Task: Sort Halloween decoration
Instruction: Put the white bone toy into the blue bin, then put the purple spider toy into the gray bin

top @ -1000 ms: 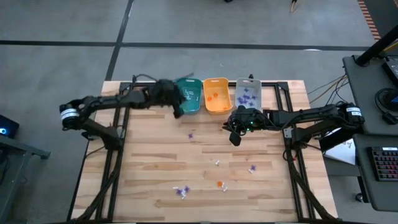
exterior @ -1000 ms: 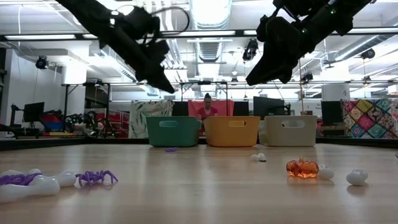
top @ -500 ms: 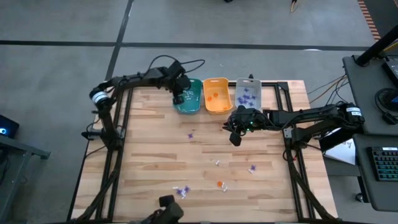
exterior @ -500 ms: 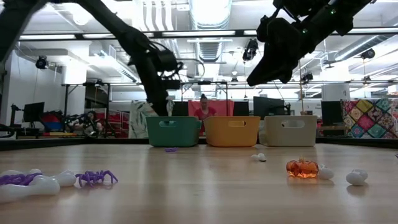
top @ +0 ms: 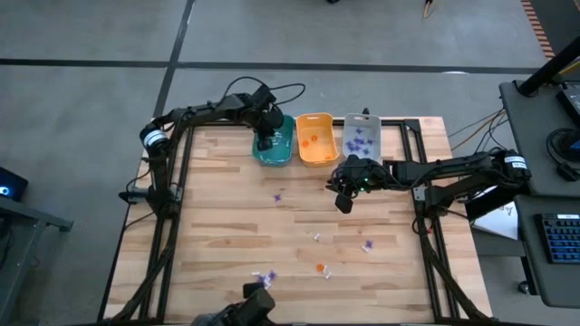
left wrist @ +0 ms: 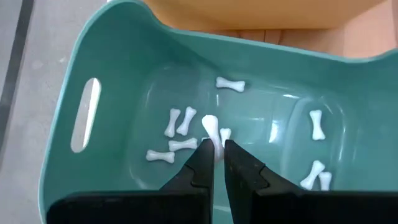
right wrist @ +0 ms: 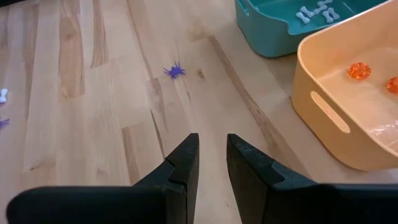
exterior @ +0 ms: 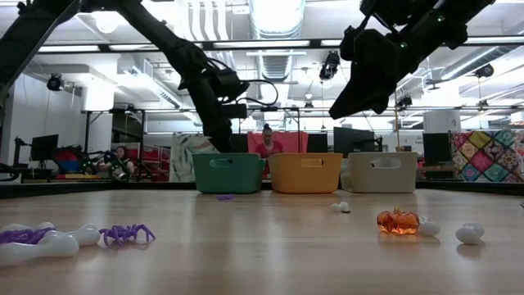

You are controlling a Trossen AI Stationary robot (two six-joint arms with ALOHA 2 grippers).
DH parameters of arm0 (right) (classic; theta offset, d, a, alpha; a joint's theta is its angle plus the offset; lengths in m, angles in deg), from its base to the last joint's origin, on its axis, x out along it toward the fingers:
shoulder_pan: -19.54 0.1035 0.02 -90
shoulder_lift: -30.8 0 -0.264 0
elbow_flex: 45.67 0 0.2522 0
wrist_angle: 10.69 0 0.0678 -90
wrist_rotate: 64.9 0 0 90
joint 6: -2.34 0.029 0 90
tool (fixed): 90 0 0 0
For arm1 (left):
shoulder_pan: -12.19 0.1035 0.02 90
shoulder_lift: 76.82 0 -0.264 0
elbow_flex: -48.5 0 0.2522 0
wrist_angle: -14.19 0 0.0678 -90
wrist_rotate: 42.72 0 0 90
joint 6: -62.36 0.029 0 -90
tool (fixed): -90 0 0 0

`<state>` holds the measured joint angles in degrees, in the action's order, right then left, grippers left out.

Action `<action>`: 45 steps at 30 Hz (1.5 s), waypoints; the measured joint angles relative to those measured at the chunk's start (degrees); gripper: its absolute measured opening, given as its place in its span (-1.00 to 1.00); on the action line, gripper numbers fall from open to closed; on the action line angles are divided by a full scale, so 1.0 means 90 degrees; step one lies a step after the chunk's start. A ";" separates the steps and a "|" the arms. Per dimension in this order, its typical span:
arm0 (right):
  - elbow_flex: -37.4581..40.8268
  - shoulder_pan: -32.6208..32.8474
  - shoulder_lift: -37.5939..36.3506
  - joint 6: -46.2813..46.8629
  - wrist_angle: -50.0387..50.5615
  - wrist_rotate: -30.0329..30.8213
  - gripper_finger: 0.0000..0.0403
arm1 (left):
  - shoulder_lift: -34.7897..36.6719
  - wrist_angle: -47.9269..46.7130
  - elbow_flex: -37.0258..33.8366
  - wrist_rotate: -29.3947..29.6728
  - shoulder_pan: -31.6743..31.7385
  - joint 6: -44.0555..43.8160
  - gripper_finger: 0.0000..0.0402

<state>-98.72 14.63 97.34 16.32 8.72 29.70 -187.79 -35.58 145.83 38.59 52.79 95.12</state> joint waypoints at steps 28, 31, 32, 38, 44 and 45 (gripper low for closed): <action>0.0009 0.0000 0.0000 0.0887 -0.0056 -0.0002 -0.64 | 0.1889 -0.0206 -0.0861 0.0014 -0.1503 -0.2109 -0.62; 0.0014 0.0002 0.0000 0.1356 -0.0090 -0.0002 -0.64 | 0.2356 0.0275 -0.1452 0.0099 -0.2065 -0.2436 -0.63; 0.0014 0.0002 0.0000 0.1503 -0.0107 0.0000 -0.64 | 0.2506 0.0459 -0.1674 0.0177 -0.2258 -0.2561 -0.63; 0.0016 0.0002 0.0000 0.2113 -0.0368 -0.0002 -0.64 | 0.3034 0.1780 -0.2995 0.1056 -0.3296 -0.3461 -0.63; 0.0014 0.0001 0.0305 0.2042 -0.1101 -0.0018 -0.64 | 0.2933 0.3905 -0.4356 0.1962 -0.3969 -0.4033 -0.63; 0.0015 0.0001 0.0400 0.1989 -0.1242 -0.0024 -0.64 | 0.2903 0.4080 -0.4516 0.2104 -0.4009 -0.4100 -0.63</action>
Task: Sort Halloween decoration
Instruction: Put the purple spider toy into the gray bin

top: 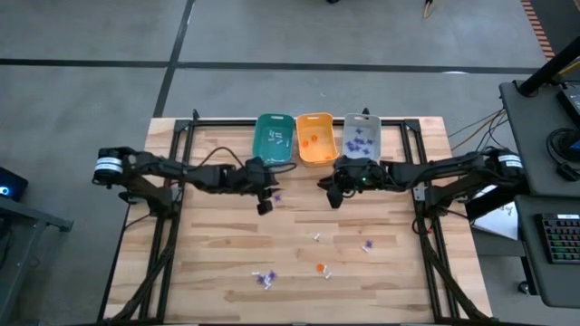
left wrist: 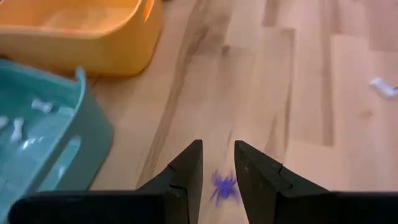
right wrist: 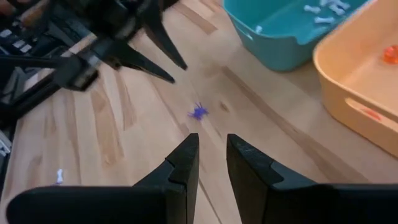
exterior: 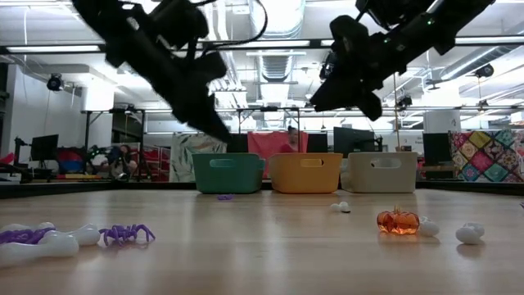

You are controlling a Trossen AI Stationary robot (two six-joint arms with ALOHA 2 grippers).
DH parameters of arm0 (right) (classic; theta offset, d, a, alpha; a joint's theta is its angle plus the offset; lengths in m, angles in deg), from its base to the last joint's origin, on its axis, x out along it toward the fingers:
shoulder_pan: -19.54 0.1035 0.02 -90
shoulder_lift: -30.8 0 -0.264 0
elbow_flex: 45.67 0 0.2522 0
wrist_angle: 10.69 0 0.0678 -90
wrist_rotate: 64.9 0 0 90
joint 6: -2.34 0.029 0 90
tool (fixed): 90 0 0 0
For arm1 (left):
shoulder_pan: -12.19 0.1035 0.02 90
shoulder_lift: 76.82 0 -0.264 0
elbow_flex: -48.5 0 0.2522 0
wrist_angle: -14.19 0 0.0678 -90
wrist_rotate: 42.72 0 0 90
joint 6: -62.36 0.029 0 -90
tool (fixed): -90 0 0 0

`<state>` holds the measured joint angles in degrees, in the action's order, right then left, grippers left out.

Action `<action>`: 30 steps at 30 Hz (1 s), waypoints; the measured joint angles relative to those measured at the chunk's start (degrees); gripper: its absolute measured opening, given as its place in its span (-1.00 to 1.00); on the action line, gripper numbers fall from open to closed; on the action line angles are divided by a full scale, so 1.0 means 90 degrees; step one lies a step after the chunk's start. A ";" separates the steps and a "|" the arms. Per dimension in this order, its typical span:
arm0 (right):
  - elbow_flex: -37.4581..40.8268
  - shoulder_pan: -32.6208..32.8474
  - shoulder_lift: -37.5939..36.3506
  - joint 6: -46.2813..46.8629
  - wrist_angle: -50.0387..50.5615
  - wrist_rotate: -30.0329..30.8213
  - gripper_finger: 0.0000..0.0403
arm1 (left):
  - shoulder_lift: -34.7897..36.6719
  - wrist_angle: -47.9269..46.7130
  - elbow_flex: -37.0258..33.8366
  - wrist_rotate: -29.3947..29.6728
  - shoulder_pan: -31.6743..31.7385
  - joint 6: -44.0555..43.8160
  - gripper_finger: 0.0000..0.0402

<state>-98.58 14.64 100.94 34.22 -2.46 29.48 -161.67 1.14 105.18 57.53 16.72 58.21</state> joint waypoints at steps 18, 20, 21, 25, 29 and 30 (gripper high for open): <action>-0.1067 -0.0014 0.1947 -0.0377 -0.0390 -0.0034 -0.64 | -0.1264 0.1211 -0.0662 0.0197 -0.0019 -0.0765 -0.63; -0.1238 -0.0014 0.2194 -0.0375 -0.0431 -0.0033 -0.64 | -0.1309 0.1197 -0.0664 0.0188 -0.0024 -0.0776 -0.63; -0.1297 -0.0014 0.2297 -0.0377 -0.0374 -0.0035 -0.64 | -0.1342 0.1217 -0.0664 0.0185 -0.0025 -0.0802 -0.63; -0.1631 -0.0014 0.2739 -0.0376 -0.0250 -0.0034 -0.64 | -0.1335 0.1168 -0.0701 0.0181 -0.0025 -0.0867 -0.63; -0.1973 -0.0014 0.3184 -0.0258 -0.0050 -0.0037 -0.64 | -0.1223 0.1090 -0.0697 0.0178 -0.0032 -0.0889 -0.63; -0.2042 -0.0014 0.3292 -0.0225 0.0011 -0.0037 -0.64 | -0.1207 0.1077 -0.0696 0.0178 -0.0036 -0.0889 -0.63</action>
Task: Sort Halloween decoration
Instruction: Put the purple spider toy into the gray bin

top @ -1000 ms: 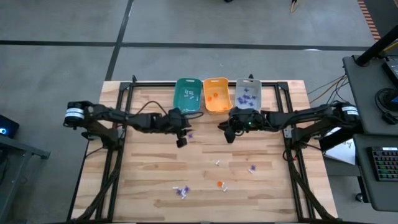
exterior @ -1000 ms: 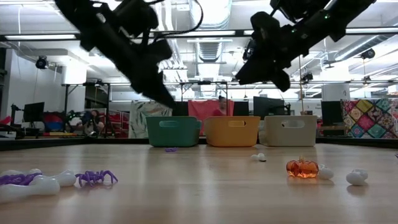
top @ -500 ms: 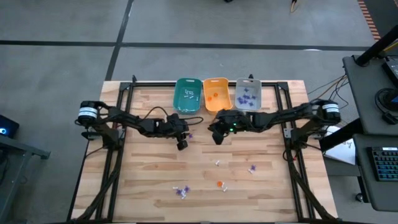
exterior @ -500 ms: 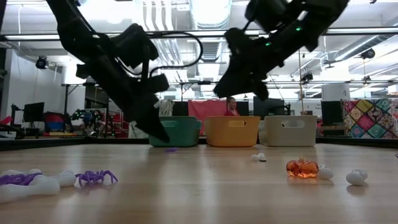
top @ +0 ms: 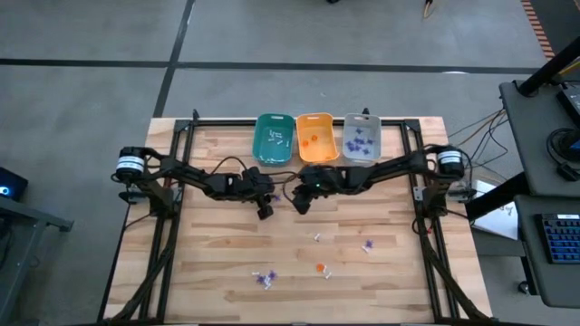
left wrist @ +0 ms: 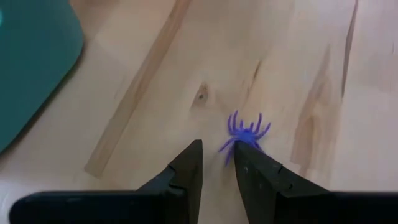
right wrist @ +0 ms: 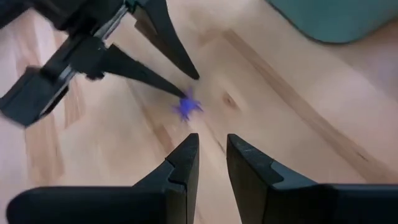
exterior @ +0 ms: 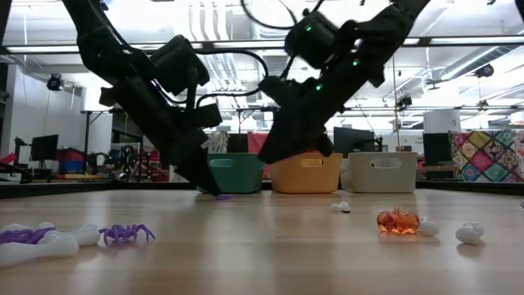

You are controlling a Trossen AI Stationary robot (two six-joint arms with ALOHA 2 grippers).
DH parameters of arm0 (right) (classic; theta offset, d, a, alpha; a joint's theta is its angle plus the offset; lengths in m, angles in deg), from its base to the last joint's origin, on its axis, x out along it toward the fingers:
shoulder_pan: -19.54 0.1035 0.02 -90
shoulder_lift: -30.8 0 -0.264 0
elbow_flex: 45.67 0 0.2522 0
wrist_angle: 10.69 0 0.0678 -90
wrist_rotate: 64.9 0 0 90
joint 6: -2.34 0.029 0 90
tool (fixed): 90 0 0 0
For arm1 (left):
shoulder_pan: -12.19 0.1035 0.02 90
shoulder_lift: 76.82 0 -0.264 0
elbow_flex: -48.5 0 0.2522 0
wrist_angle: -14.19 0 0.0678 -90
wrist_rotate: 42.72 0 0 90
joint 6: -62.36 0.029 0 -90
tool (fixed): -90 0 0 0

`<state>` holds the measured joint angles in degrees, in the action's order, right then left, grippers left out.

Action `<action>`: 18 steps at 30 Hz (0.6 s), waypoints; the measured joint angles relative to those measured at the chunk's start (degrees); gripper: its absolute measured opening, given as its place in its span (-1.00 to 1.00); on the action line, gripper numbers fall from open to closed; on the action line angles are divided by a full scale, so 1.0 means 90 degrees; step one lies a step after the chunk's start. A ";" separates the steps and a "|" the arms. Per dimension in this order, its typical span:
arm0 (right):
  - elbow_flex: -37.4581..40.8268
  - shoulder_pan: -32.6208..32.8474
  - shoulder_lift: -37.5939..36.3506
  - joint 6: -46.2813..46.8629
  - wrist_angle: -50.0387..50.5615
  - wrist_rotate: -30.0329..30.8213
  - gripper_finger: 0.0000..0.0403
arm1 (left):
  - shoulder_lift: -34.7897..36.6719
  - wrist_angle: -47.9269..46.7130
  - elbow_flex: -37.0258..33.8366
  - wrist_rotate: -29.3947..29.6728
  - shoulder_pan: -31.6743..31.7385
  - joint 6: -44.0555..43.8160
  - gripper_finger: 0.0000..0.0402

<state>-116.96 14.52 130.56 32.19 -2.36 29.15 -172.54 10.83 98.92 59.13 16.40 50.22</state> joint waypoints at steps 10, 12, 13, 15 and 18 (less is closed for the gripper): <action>-0.0822 0.0000 0.0859 0.0182 0.0393 -0.0012 -0.59 | 0.0022 -0.0064 -0.0013 -0.0248 -0.0021 -0.0010 -0.62; -0.0943 0.0002 0.0974 0.0169 0.0407 -0.0008 -0.55 | 0.0013 -0.0063 -0.0028 -0.0244 -0.0021 -0.0011 -0.62; -0.0972 0.0002 0.1004 0.0157 0.0394 -0.0010 -0.52 | 0.0012 -0.0071 -0.0043 -0.0236 -0.0019 -0.0014 -0.62; -0.1009 0.0005 0.1076 0.0138 0.0435 -0.0007 -0.46 | 0.0010 -0.0047 -0.0087 -0.0233 -0.0021 -0.0024 -0.62; -0.1030 0.0012 0.1136 0.0138 0.0410 -0.0007 -0.36 | 0.0010 -0.0023 -0.0128 -0.0231 -0.0021 -0.0078 -0.62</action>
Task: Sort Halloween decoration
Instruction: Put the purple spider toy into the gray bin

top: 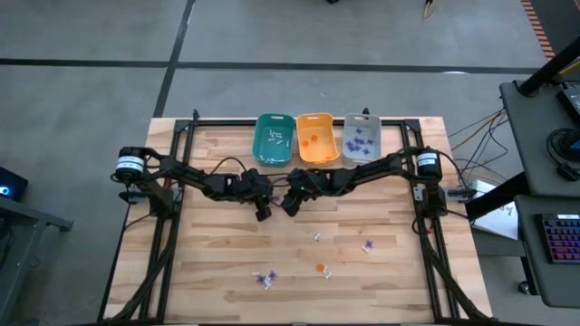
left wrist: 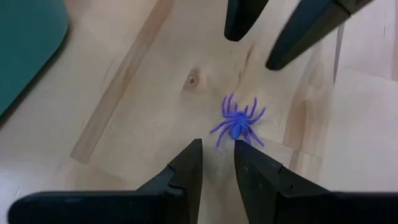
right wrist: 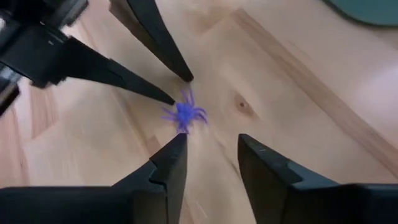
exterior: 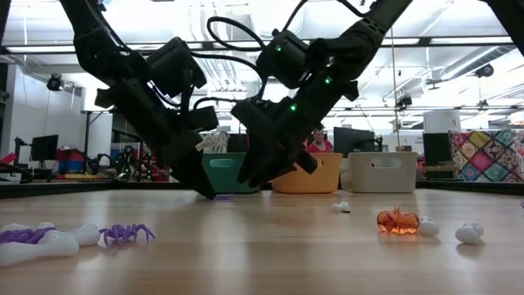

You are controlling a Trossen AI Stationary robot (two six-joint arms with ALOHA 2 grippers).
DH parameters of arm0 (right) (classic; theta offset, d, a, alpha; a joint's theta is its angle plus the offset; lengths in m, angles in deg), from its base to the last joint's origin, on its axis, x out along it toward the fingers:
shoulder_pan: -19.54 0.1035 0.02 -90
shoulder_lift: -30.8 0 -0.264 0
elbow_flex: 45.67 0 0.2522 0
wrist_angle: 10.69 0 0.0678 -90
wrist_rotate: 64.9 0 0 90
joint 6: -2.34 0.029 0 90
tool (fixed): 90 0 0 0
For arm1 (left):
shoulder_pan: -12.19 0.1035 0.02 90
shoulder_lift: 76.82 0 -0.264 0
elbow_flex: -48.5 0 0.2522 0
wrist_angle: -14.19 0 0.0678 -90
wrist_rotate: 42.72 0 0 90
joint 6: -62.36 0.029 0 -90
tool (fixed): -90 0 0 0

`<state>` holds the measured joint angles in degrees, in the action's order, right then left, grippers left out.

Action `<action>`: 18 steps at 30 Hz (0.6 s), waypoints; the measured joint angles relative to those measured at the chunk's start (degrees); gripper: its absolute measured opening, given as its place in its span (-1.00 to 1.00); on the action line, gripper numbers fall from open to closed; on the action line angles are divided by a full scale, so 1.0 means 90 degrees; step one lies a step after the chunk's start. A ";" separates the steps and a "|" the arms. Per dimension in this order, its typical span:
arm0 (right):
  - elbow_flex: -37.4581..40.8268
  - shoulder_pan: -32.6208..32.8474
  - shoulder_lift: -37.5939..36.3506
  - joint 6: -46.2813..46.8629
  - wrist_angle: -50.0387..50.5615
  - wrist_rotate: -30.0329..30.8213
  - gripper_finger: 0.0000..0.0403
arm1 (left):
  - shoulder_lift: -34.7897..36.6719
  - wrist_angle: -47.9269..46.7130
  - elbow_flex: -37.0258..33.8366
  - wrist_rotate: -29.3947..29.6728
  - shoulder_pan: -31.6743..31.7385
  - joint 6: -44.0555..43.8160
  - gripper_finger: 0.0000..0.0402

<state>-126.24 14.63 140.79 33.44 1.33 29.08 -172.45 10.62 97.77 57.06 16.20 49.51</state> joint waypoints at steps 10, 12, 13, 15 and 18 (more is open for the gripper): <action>0.0000 0.0002 0.0171 0.0177 -0.0162 -0.0012 -0.15 | 0.0028 -0.0016 0.0009 -0.0055 -0.0014 -0.0040 -0.62; 0.0000 0.0002 0.0173 0.0190 -0.0195 -0.0012 -0.14 | 0.0075 -0.0056 0.0024 -0.0224 -0.0028 -0.0045 -0.62; 0.0000 0.0002 0.0171 0.0192 -0.0202 -0.0012 -0.14 | 0.0087 -0.0040 0.0035 -0.0317 -0.0038 -0.0048 -0.62; 0.0000 0.0002 0.0171 0.0196 -0.0218 -0.0012 -0.14 | 0.0098 -0.0008 0.0067 -0.0396 -0.0055 -0.0055 -0.62; 0.0000 0.0002 0.0173 0.0216 -0.0225 -0.0010 -0.15 | 0.0087 0.0049 0.0112 -0.0381 -0.0064 -0.0055 -0.62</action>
<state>-126.24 14.65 142.34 35.38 -0.69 29.00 -171.67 11.06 98.77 53.63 15.63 49.02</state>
